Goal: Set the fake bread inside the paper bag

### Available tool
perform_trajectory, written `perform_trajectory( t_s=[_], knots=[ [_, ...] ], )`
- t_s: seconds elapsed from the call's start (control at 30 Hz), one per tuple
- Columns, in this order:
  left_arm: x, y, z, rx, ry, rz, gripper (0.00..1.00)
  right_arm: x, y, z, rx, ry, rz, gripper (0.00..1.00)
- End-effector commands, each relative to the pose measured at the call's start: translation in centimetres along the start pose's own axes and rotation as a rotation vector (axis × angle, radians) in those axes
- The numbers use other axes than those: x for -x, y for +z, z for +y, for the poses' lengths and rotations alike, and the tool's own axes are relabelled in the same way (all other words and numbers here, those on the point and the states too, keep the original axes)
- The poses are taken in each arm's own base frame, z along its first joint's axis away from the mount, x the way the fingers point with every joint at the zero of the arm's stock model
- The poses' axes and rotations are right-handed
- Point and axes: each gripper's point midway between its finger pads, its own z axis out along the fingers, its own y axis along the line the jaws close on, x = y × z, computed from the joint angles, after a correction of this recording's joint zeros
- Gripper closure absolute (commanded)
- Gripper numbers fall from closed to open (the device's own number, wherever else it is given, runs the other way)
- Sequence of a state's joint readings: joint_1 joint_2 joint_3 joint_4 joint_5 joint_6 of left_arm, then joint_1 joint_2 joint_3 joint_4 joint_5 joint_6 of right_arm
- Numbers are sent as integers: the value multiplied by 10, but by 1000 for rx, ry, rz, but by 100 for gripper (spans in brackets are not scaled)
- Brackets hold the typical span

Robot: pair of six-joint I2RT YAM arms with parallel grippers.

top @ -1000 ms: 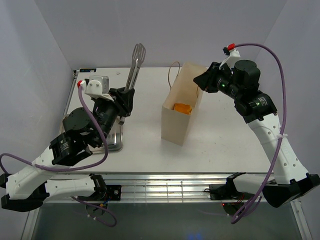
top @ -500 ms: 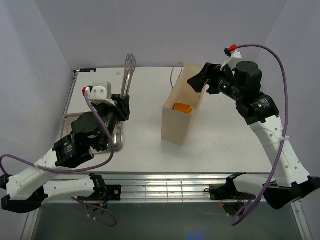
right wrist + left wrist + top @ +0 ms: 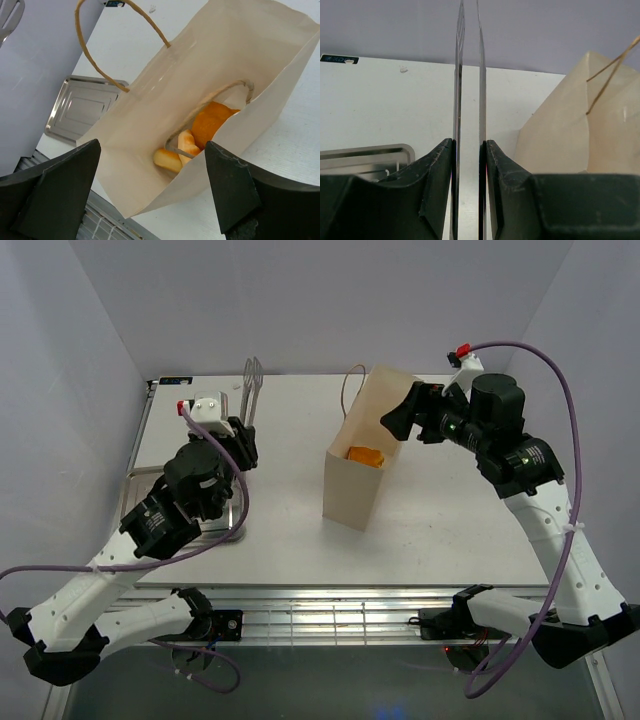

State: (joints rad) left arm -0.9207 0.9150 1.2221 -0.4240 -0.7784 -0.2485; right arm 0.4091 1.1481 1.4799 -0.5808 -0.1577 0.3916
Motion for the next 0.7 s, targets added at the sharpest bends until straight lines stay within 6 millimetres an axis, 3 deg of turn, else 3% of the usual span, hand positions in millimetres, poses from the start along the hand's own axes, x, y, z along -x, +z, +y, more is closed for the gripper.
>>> perform_trajectory(
  t_s=[0.0,0.27,0.43,0.47,0.6,0.67],
  knots=[
    [-24,16,0,-44,-18,79,58,-9,-11,-6,-25,-40,11,10],
    [-62,46,11,-24,-39,149,58,-19,-43,-18,-95,-88,-1,10],
    [-100,64,13,-45,-87,231,58,-31,-62,-29,-146,-111,-4,10],
    [-103,70,17,-39,-102,228,58,-38,-61,-33,-157,-110,10,10],
    [-146,81,24,-39,-137,302,58,-62,-60,-42,-163,-105,56,10],
    [-154,87,19,-74,-169,299,58,-69,-59,-41,-148,-99,62,10]
  ],
)
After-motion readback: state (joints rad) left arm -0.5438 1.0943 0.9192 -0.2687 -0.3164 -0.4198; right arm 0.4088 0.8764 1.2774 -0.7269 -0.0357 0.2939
